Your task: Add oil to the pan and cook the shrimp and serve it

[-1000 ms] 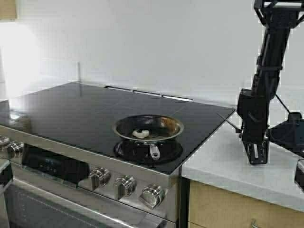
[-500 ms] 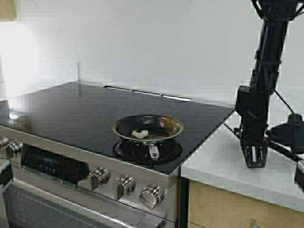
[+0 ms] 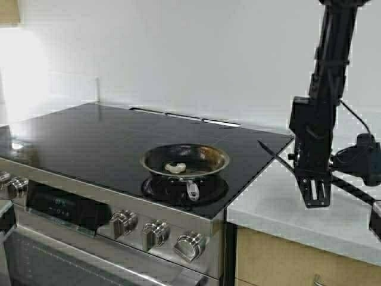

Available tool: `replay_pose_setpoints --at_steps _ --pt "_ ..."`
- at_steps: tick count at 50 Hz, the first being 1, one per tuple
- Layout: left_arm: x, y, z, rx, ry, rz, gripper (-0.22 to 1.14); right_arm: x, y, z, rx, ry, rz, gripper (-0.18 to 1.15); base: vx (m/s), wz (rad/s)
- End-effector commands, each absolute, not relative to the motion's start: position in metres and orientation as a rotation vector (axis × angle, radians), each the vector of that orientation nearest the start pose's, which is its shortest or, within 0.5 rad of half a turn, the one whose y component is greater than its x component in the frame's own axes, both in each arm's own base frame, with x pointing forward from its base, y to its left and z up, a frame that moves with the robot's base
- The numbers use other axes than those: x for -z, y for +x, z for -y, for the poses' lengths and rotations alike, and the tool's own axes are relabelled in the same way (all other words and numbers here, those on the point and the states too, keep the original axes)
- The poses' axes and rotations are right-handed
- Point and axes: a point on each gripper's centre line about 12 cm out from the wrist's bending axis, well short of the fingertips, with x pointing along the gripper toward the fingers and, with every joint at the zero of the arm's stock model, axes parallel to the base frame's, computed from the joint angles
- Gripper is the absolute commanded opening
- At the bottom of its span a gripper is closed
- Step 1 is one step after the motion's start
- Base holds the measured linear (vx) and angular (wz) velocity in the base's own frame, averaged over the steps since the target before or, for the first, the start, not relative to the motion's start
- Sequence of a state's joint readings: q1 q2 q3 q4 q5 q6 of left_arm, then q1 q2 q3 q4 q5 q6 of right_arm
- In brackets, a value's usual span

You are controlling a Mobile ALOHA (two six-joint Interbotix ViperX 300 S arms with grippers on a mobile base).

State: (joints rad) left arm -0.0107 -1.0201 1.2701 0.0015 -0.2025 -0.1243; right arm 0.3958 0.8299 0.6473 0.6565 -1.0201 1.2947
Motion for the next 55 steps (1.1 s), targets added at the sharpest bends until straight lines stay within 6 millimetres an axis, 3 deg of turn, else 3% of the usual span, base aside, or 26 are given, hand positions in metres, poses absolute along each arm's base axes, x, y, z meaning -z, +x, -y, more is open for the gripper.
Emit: replay_pose_setpoints --at_steps 1,10,24,36,55 --pt "-0.261 0.186 0.002 0.008 -0.123 -0.033 0.03 0.039 0.380 -0.094 0.448 1.406 -0.214 0.15 0.00 0.00" --pt "-0.262 0.186 0.002 0.008 -0.123 -0.030 0.03 0.036 0.375 -0.093 0.442 1.399 -0.219 0.12 0.00 0.00" --pt "-0.263 0.184 0.002 0.010 -0.123 -0.021 0.03 0.006 0.356 -0.106 0.364 1.358 -0.225 0.08 0.00 0.00" --pt "-0.262 0.184 0.002 0.007 -0.124 -0.034 0.03 -0.010 0.343 -0.129 0.275 1.318 -0.286 0.08 0.00 0.00" --pt "-0.259 0.185 0.002 0.007 -0.153 -0.057 0.03 -0.065 0.356 -0.162 0.000 0.888 -0.361 0.08 0.00 0.00"
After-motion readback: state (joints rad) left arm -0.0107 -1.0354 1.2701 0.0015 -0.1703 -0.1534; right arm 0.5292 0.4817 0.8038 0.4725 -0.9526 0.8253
